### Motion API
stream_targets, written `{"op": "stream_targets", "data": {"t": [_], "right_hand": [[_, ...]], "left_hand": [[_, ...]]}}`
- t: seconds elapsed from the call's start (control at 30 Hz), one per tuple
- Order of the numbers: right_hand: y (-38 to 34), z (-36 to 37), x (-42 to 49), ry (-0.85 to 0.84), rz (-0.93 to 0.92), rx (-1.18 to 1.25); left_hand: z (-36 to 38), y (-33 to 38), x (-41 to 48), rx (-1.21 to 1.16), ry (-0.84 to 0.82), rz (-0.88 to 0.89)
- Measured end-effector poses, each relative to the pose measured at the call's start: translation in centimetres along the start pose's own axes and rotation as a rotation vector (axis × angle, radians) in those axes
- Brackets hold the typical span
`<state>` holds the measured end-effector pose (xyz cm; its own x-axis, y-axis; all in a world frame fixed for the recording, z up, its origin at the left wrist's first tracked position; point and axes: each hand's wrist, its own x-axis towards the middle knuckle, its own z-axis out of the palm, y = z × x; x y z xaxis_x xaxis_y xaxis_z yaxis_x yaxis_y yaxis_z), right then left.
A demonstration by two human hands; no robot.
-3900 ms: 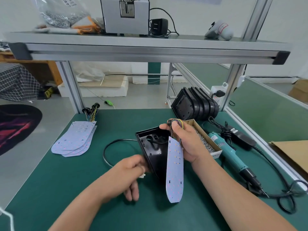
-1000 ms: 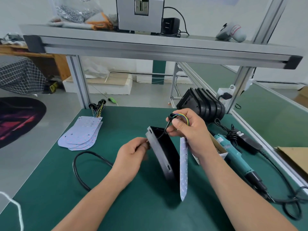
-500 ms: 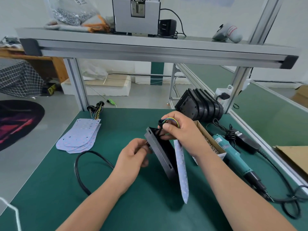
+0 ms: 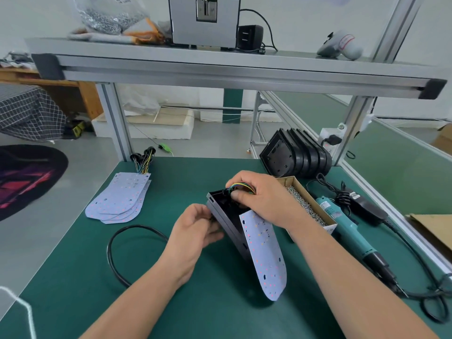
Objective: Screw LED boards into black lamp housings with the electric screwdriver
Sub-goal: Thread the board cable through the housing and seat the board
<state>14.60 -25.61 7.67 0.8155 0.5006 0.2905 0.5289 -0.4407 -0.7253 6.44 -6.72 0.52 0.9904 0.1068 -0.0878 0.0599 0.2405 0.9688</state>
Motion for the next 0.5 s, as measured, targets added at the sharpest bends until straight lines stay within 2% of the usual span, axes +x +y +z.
{"op": "stream_targets", "data": {"t": [0.23, 0.5], "right_hand": [[-0.6, -0.3, -0.1, -0.014, 0.010, -0.010], [-1.2, -0.9, 0.0, -0.048, 0.027, -0.076]], "left_hand": [[0.1, 0.9, -0.6, 0.053, -0.088, -0.009], [-0.1, 0.7, -0.7, -0.075, -0.133, 0.043]]}}
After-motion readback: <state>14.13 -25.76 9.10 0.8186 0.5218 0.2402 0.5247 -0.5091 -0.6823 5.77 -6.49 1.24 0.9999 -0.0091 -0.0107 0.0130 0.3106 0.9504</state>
